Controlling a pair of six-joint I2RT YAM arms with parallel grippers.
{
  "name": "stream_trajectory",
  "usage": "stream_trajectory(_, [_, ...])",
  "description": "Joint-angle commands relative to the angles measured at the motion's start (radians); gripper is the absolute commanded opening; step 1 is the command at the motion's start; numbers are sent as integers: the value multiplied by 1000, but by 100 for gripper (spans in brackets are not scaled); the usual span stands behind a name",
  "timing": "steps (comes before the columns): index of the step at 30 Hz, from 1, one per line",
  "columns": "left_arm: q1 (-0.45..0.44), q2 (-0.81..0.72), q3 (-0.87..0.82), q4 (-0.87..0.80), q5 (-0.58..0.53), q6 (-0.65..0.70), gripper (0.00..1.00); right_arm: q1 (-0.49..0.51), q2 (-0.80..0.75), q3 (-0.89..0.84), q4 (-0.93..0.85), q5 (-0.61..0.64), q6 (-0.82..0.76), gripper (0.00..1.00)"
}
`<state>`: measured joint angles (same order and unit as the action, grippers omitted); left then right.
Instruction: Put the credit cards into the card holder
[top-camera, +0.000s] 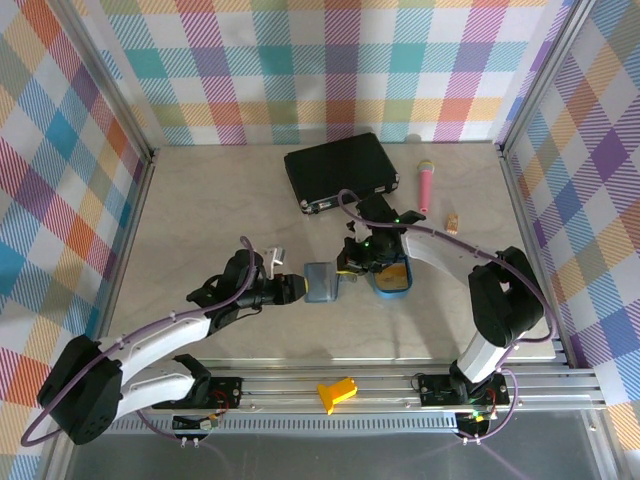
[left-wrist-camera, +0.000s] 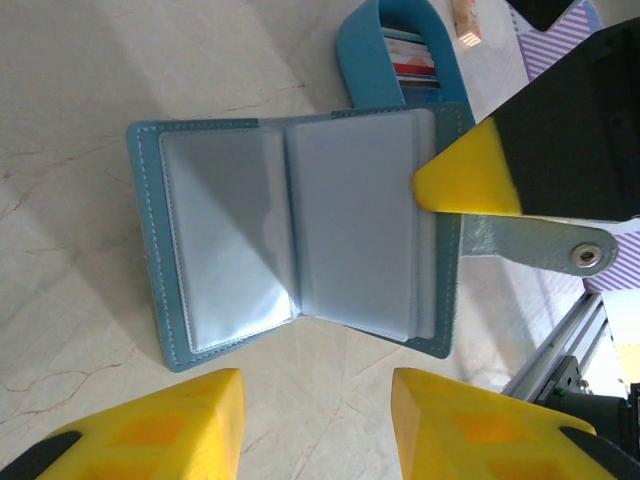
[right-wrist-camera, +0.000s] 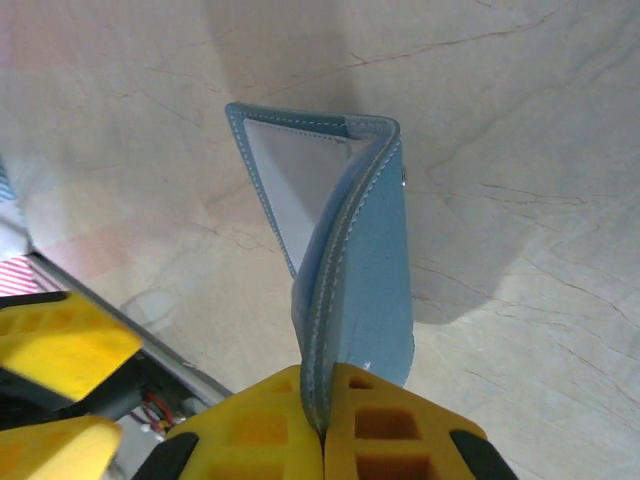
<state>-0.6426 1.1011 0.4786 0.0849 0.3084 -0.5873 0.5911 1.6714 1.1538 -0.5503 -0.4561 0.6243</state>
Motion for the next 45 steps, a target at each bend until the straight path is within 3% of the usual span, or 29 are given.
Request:
stream_trajectory(1, [8,54,-6,77,12,-17,42,-12,11,-8,78,-130,32,0])
stream_trajectory(10, [8,194,42,150,56,-26,39,-51,51,-11,124,-280,-14,0])
stream_trajectory(20, [28,197,45,169,60,-33,37,-60,38,-44,211,-384,-57,0])
stream_trajectory(32, [80,165,15,177,74,-51,36,-66,26,-112,316,-454,-50,0])
stream_trajectory(45, [95,278,2,227,86,-46,33,-66,94,-128,437,-469,2,0])
